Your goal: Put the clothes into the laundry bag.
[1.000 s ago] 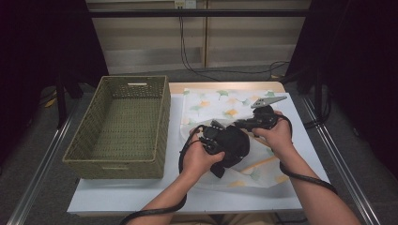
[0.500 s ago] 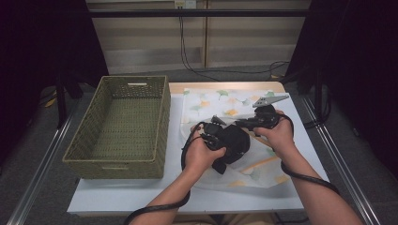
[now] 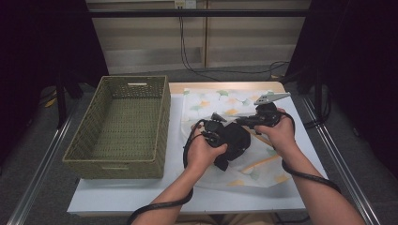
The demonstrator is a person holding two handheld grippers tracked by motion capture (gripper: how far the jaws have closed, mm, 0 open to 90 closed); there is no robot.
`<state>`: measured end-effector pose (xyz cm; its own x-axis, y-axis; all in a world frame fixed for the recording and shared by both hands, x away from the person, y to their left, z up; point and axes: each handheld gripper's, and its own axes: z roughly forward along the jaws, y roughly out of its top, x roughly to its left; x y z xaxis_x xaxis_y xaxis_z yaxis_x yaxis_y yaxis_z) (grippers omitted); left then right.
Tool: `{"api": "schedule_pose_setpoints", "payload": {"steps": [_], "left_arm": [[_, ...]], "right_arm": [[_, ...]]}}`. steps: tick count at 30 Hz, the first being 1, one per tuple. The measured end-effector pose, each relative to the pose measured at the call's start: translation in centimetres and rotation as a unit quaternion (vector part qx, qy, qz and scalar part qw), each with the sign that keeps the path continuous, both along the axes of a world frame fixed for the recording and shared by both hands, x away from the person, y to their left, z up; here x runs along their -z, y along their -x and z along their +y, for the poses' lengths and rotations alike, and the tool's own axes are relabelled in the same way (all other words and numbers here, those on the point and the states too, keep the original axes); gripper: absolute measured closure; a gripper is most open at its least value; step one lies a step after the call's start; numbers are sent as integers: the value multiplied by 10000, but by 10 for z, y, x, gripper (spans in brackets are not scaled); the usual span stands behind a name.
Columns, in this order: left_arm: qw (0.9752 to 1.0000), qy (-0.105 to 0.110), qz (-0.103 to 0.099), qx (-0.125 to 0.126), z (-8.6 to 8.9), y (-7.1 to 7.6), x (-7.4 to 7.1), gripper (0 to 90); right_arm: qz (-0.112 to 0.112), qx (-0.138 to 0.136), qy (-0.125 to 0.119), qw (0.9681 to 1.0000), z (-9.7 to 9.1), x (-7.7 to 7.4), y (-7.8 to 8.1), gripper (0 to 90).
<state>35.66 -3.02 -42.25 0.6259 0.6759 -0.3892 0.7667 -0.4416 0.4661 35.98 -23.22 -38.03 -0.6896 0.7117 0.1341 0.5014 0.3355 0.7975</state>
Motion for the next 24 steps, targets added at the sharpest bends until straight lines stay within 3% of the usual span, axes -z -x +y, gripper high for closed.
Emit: {"api": "schedule_pose_setpoints", "payload": {"steps": [7,17,18,20,21,24], "left_arm": [[10000,-22,-6,12,-3,-2,1,631],[9996,104,-63,-271,-2,-8,4,629],[9997,56,-78,-209,-1,-9,4,629],[9992,133,-102,-355,-3,-8,4,628],[9995,56,-150,-258,-1,-9,4,628],[9992,118,-132,-347,-2,-9,4,628]], "right_arm": [[-1,-4,-3,10000,-1,0,0,900],[37,-10,-12,10000,0,2,0,900],[36,-19,-14,10000,0,2,0,900],[31,-16,-17,10000,0,3,0,900],[37,-3,-17,10000,0,3,0,900],[39,1,-14,10000,0,3,0,900]]}}
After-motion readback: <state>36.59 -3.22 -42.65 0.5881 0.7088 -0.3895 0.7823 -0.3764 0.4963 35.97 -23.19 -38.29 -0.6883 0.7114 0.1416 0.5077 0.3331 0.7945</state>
